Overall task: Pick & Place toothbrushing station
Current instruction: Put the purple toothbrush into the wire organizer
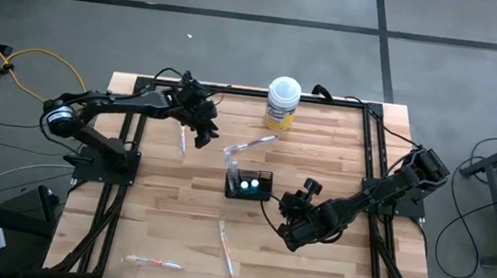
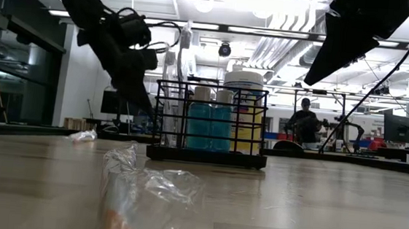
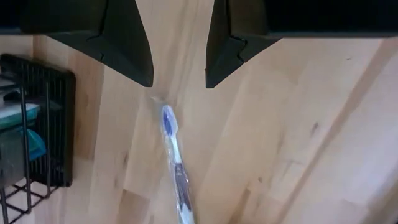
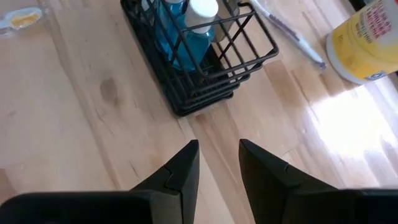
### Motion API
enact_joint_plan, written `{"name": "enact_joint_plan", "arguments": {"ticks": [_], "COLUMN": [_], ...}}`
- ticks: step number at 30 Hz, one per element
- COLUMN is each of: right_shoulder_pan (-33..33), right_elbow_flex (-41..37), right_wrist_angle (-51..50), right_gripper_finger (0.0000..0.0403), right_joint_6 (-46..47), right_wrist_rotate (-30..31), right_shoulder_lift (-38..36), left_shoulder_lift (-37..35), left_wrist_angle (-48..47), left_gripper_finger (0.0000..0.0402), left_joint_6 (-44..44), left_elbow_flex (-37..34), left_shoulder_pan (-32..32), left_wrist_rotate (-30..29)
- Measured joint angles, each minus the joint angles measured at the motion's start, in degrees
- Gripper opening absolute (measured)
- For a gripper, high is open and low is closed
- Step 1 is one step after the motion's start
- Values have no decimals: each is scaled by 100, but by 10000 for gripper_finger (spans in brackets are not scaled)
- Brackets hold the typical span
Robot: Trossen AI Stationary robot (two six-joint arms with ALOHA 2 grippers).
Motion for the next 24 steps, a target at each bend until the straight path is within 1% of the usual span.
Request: {"name": "enact_joint_plan", "arguments": {"ticks": [3, 9, 12, 16, 19, 24], "right_shoulder_pan": [0, 0, -2, -2, -2, -2], "right_elbow_flex": [0, 0, 0, 0, 0, 0], "right_wrist_angle": [2, 4, 4, 5, 7, 8], "right_gripper_finger": [105, 105, 105, 105, 105, 105], "right_joint_6": [120, 127, 121, 122, 125, 119], "right_wrist_rotate": [-19, -34, -32, -32, -32, -30], "right_shoulder_lift": [0, 0, 0, 0, 0, 0], "left_shoulder_lift": [259, 705, 865, 975, 987, 987], "left_wrist_angle": [-3, 111, 452, 813, 832, 836], "left_gripper_finger": [143, 143, 143, 143, 143, 143], "left_joint_6": [45, 68, 60, 77, 108, 269], "left_elbow_flex": [0, 0, 0, 2, 9, 9], "left_shoulder_pan": [0, -30, -79, -222, -330, -563], "left_wrist_rotate": [248, 432, 530, 503, 289, -333]}}
